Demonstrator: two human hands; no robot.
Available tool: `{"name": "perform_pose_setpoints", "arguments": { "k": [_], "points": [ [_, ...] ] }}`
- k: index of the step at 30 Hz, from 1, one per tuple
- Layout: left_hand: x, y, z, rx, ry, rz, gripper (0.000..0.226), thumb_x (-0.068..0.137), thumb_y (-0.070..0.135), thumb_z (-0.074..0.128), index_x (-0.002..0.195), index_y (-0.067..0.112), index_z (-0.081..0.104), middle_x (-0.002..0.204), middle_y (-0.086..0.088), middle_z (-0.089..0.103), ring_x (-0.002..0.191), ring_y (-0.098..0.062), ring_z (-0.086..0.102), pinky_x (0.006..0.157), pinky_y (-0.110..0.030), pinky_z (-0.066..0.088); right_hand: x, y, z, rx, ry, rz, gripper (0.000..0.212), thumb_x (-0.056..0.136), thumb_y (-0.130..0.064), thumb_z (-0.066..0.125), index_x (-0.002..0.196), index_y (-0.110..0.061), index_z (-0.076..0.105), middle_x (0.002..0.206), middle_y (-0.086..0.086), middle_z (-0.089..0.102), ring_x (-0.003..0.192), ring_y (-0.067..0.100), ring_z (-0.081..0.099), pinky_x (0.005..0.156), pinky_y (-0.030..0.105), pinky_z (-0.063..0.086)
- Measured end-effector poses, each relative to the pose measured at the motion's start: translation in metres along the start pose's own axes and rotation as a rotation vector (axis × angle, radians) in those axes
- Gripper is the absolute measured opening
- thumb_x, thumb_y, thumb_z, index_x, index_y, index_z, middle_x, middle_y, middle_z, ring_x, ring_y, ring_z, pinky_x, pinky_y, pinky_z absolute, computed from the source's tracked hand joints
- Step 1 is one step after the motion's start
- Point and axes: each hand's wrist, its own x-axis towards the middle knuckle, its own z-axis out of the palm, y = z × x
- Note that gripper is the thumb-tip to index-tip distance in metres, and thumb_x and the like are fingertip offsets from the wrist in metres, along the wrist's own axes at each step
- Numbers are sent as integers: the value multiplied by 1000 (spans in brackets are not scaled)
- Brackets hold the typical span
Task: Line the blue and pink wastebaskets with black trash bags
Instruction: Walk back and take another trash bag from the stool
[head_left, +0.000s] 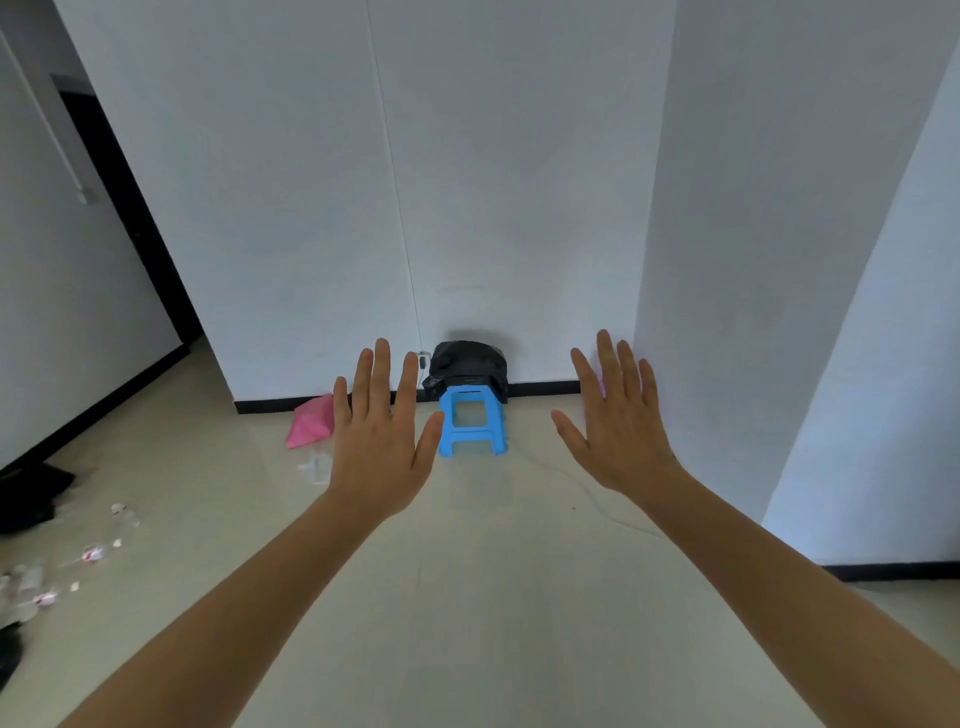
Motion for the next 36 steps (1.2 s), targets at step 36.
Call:
{"name": "perform_pose_setpoints", "arguments": {
  "k": [36],
  "points": [
    [702,-337,643,8,-319,-11,70,96,52,16,154,12,15,161,-18,5,148,-35,7,116,-56,18,756,117,652,15,-295,156,77,96,-53,39,156,-15,11,163,18,0,148,39,7,119,54,13]
  ]
}}
